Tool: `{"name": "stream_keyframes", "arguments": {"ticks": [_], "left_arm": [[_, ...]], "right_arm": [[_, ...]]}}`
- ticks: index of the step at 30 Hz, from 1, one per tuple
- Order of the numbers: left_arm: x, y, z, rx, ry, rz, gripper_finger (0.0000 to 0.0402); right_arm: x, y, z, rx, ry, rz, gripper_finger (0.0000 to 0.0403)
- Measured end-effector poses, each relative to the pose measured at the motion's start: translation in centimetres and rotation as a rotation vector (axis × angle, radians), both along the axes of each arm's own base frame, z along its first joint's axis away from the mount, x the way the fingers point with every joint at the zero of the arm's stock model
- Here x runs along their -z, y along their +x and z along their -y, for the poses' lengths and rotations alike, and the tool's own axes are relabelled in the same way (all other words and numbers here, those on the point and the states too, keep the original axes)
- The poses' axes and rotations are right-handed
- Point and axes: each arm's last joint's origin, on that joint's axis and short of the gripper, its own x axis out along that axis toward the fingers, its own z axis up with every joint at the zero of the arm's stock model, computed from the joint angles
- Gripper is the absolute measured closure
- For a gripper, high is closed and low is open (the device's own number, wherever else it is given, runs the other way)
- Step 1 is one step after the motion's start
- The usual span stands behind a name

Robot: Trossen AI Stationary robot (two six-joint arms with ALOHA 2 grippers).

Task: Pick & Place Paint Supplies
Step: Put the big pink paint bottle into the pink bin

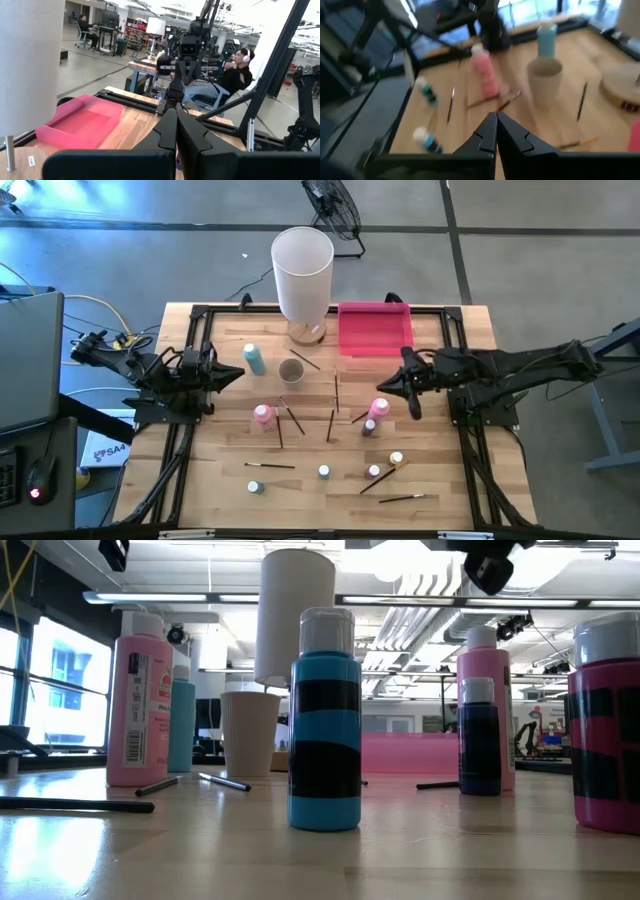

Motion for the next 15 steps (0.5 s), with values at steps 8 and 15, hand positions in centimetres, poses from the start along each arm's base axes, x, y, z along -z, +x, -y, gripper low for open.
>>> {"name": "stream_keyframes", "arguments": {"ticks": [8,15], "left_arm": [[0.2,0.0,0.0,0.0,0.008,-0.017,0.0402],[0.2,0.0,0.0,0.0,0.009,-0.02,0.0402]], "right_arm": [[0.4,-0.5,-0.2,-0.084,0.018,-0.118,0.0401],[1.7,-0.4,-0.1,-0.072,-0.019,-0.243,0.0401]]}}
